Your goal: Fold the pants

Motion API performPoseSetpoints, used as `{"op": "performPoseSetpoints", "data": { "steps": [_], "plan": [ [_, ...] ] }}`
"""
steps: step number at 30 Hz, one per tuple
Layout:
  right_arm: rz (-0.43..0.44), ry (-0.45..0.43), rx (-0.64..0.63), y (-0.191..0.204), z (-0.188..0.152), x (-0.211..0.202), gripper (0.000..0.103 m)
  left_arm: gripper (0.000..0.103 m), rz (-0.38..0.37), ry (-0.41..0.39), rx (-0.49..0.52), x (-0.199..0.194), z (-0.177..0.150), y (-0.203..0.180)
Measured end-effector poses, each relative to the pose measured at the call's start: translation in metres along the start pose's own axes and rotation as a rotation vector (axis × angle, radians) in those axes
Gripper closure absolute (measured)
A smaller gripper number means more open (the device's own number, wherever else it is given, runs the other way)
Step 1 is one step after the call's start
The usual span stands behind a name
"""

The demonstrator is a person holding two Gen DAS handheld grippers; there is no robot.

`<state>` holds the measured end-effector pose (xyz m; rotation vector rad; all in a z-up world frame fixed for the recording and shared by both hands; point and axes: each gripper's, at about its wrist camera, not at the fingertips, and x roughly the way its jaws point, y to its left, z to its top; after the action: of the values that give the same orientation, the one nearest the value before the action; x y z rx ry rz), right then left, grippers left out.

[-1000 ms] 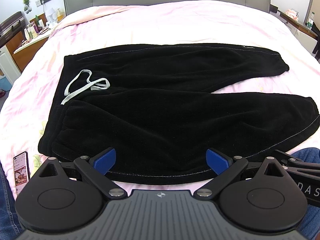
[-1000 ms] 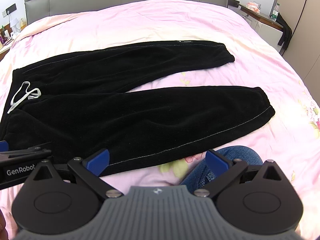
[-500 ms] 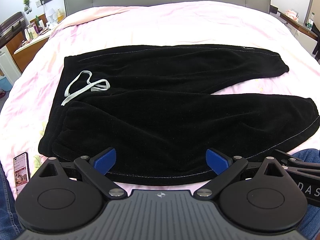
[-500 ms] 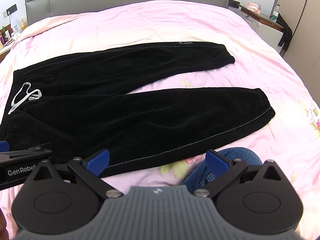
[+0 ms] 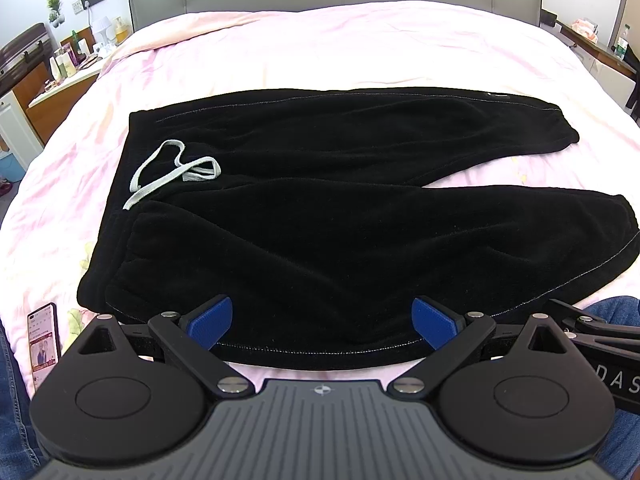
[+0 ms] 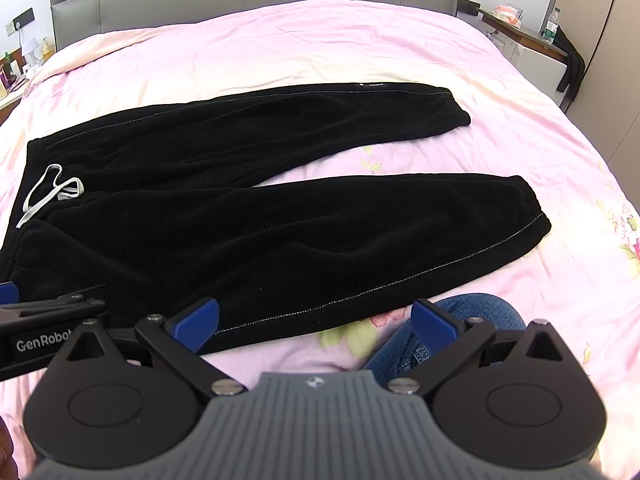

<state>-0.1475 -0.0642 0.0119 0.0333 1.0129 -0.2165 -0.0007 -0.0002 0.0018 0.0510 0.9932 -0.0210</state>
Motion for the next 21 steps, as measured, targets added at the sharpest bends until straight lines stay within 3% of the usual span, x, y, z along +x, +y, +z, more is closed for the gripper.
{"op": "performPoseSetpoints", "data": {
  "steps": [21],
  "plan": [
    [0.004,0.004,0.0,-0.0001,-0.0031,0.0032,0.005,0.0,0.003,0.007,0.001,0.0017,-0.0024,0.0002]
  ]
}}
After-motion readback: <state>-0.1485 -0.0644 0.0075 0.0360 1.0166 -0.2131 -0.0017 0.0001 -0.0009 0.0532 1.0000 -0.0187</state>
